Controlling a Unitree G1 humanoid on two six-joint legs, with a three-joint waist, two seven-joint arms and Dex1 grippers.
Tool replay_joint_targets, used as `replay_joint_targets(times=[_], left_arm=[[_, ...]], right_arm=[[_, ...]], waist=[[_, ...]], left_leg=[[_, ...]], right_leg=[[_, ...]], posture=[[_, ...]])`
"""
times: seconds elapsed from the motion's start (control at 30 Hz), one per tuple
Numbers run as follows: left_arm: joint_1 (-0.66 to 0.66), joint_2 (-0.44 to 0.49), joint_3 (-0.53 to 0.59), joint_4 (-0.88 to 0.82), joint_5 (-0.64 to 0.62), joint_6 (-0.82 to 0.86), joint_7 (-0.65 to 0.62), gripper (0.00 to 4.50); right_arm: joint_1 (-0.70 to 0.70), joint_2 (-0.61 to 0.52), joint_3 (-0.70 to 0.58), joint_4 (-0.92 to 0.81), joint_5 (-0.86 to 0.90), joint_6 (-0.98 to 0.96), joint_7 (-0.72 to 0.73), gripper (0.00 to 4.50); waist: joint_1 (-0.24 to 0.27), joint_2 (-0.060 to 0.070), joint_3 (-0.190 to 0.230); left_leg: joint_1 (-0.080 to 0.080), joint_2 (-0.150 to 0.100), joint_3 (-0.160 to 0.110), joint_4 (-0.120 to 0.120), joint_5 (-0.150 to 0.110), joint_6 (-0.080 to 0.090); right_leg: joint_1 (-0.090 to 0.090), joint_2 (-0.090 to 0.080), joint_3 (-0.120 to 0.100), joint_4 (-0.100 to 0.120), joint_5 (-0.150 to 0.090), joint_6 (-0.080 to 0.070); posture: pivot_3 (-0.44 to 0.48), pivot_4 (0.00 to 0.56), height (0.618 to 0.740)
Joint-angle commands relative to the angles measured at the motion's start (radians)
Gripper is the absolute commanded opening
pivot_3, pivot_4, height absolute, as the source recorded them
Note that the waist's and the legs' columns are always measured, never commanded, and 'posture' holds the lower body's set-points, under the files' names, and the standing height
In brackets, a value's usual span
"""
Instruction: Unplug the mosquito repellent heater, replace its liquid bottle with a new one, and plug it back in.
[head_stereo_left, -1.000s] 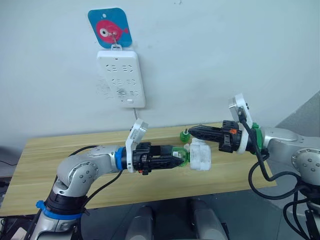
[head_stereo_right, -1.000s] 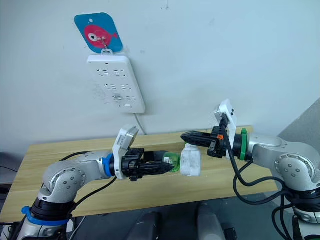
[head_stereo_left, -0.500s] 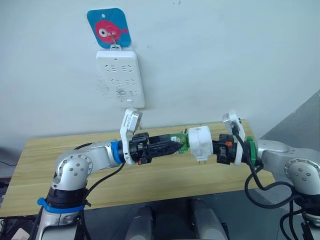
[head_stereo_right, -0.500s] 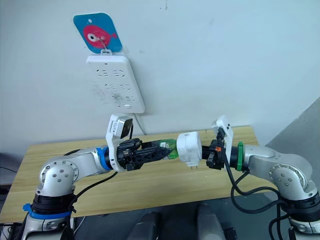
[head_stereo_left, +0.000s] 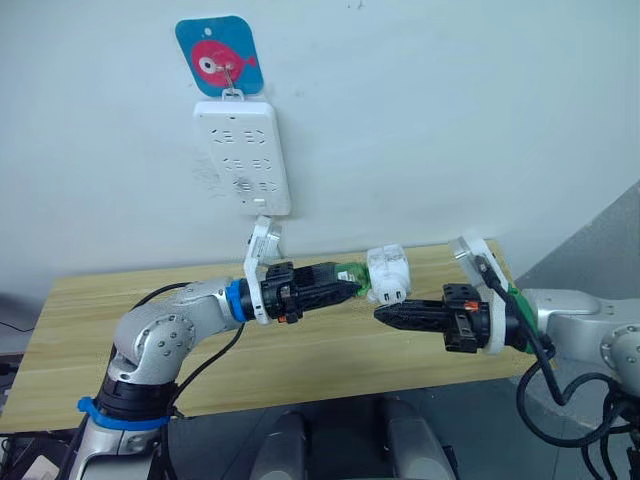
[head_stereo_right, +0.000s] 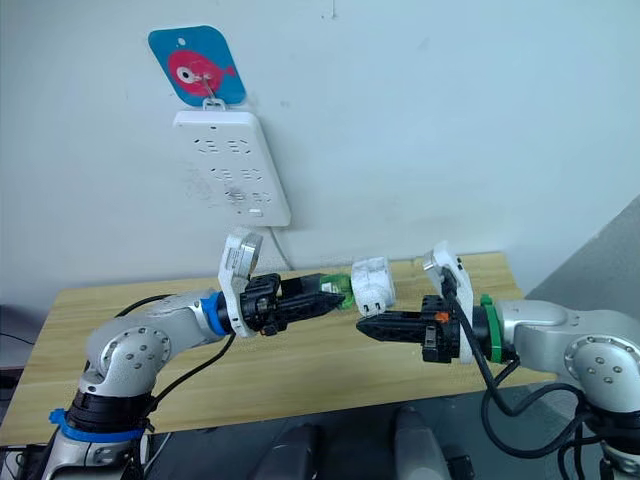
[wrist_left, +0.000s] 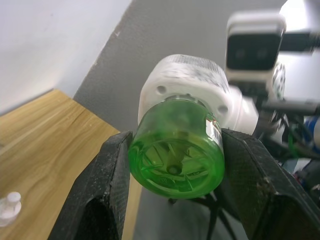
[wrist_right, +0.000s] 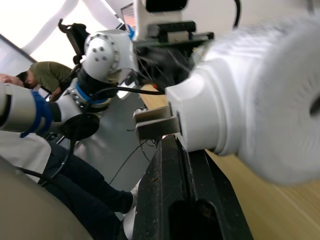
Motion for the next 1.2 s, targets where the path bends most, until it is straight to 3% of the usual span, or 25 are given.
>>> replay_joint_targets(times=[0.03, 0.2, 0.43, 0.53, 0.6, 0.7, 0.87, 1.07, 1.2], left_arm=[[0.02, 0.016, -0.038, -0.057, 0.031, -0.02, -0.051, 2.37], [0.039, 0.048, -0.085, -0.104, 0.083, -0.06, -0.105, 2.37], [0.012, 0.005, -0.047, -0.083, 0.061, -0.041, -0.046, 2.37], [0.001, -0.006, -0.022, -0.069, 0.034, -0.007, -0.022, 2.37], [-0.002, 0.004, -0.007, -0.06, 0.006, 0.029, -0.02, 2.37], [0.0, 0.03, 0.009, -0.046, -0.024, 0.08, -0.038, 2.37], [-0.025, 0.094, 0.008, 0.005, -0.032, 0.14, -0.112, 2.37], [-0.087, 0.119, -0.024, 0.069, -0.003, 0.154, -0.186, 2.37], [-0.105, 0.119, -0.04, 0.081, 0.009, 0.156, -0.21, 2.37]], right_arm=[[-0.055, 0.011, -0.022, 0.004, 0.021, -0.03, -0.01, 0.0], [-0.112, 0.026, -0.015, 0.08, 0.03, -0.019, -0.017, 0.0], [-0.128, -0.002, -0.016, 0.087, 0.089, 0.03, 0.017, 0.0], [-0.1, -0.04, 0.0, 0.008, -0.019, 0.009, 0.088, 0.0], [-0.056, -0.087, 0.026, -0.056, -0.209, -0.088, 0.171, 0.0], [0.038, -0.149, 0.046, -0.109, -0.474, -0.28, 0.3, 0.61], [0.186, -0.188, 0.006, -0.086, -0.798, -0.651, 0.469, 2.29], [0.151, -0.14, 0.017, 0.005, -1.047, -1.009, 0.541, 4.45], [0.118, -0.11, 0.077, 0.026, -1.128, -1.11, 0.577, 4.5]], waist=[[0.0, 0.0, 0.0], [0.0, 0.0, 0.0], [0.002, 0.0, 0.0], [0.002, 0.0, 0.0], [0.001, 0.0, 0.0], [0.002, 0.0, 0.0], [-0.001, 0.0, 0.0], [-0.009, 0.0, 0.0], [-0.018, 0.0, 0.0]], left_leg=[[0.0, 0.0, 0.0, 0.0, 0.0, 0.0], [0.0, 0.0, 0.0, 0.0, 0.0, 0.0], [0.0, 0.0, 0.0, 0.0, 0.0, 0.0], [0.0, 0.0, 0.0, 0.0, 0.0, 0.0], [0.0, 0.0, 0.0, 0.0, 0.0, 0.0], [0.0, 0.0, -0.001, 0.0, 0.0, 0.0], [0.0, 0.0, 0.0, 0.001, 0.0, 0.0], [0.001, 0.0, 0.001, 0.001, 0.0, 0.0], [0.001, 0.0, 0.001, 0.0, 0.0, 0.0]], right_leg=[[0.0, 0.0, 0.0, 0.0, 0.0, 0.0], [0.0, 0.0, 0.0, 0.0, 0.0, 0.0], [0.0, 0.0, 0.0, 0.0, 0.0, 0.0], [0.0, 0.0, 0.0, 0.0, 0.0, 0.0], [0.0, 0.0, 0.0, 0.0, 0.0, 0.0], [0.0, 0.0, -0.001, 0.0, 0.0, 0.0], [0.0, 0.0, -0.001, 0.0, 0.0, 0.001], [0.001, 0.0, 0.0, 0.0, 0.0, 0.0], [0.0, 0.0, 0.0, 0.0, 0.0, 0.0]], posture=[[-0.115, 0.214, 0.74], [-0.107, 0.214, 0.74], [-0.1, 0.211, 0.74], [-0.1, 0.213, 0.74], [-0.102, 0.213, 0.74], [-0.108, 0.217, 0.74], [-0.135, 0.223, 0.74], [-0.16, 0.225, 0.74], [-0.161, 0.225, 0.74]])
